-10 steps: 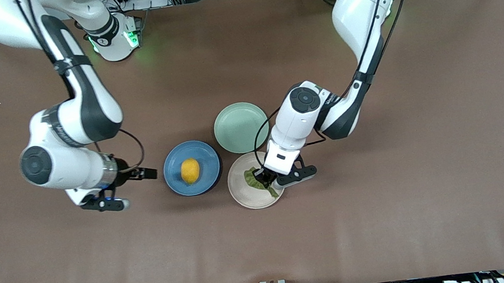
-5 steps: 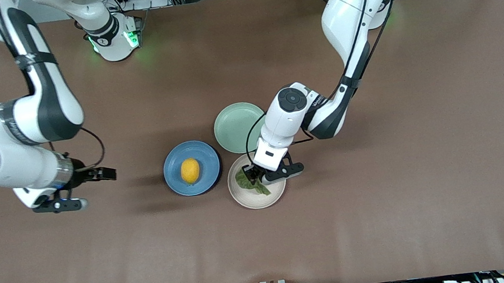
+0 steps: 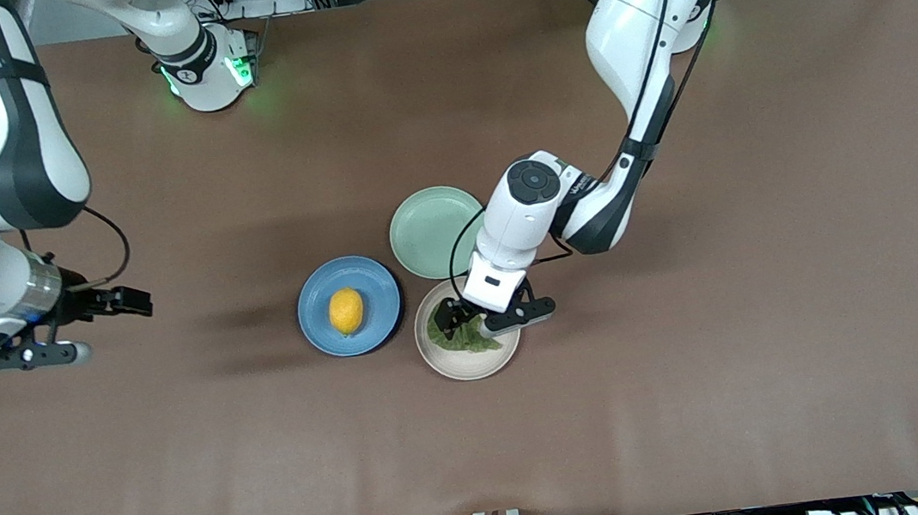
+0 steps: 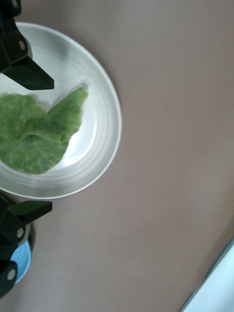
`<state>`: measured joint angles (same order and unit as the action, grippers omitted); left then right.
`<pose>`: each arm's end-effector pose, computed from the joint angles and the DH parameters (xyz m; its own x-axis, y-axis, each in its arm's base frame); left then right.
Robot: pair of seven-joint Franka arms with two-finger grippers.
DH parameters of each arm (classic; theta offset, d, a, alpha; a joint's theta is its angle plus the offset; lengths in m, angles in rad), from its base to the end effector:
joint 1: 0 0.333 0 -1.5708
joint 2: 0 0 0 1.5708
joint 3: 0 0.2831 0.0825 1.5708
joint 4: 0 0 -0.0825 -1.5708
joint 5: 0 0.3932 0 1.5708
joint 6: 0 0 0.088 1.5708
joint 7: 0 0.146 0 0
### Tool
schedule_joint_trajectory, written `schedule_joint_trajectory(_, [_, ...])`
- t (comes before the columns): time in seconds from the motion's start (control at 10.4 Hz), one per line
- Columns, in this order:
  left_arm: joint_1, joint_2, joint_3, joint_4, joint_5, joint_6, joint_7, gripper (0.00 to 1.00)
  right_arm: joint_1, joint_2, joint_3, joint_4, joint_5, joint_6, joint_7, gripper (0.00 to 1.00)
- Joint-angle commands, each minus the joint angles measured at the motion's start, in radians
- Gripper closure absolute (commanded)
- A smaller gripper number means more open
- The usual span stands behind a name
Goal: Place lemon and lettuce in plates
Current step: 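Lower the lettuce onto the cream plate while the right gripper withdraws, then open the left gripper and lift it away from the cream plate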
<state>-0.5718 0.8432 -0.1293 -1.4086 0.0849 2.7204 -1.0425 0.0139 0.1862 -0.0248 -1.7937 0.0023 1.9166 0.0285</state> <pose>0.5986 -0.4825 0.1897 0.9074 0.3668 0.2049 0.2604 -0.8737 0.4109 0.6056 -0.0060 0.3640 0.9972 -0.0400 -0.0631 -0.0398 -0.9992 0.0043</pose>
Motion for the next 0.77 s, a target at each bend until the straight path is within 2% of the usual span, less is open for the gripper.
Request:
schedule_joint_trajectory(0.0, [0.052,-0.041,0.004,-0.003,0.026,-0.081,-0.025,0.00,-0.028,-0.109,0.019,-0.061,-0.019,-0.065,-0.010,0.00])
schedule_joint_trajectory(0.1, [0.078,-0.064,0.004,-0.003,0.030,-0.152,-0.010,0.00,-0.026,-0.138,0.016,-0.053,-0.019,-0.108,-0.005,0.00])
schedule_joint_trajectory(0.39, [0.167,-0.125,0.002,-0.003,0.039,-0.318,0.100,0.00,-0.026,-0.151,-0.003,0.100,-0.021,-0.322,-0.005,0.00])
schedule_joint_trajectory(0.68, [0.295,-0.185,-0.009,-0.006,0.030,-0.476,0.273,0.00,-0.017,-0.178,-0.011,0.183,-0.018,-0.349,-0.001,0.00])
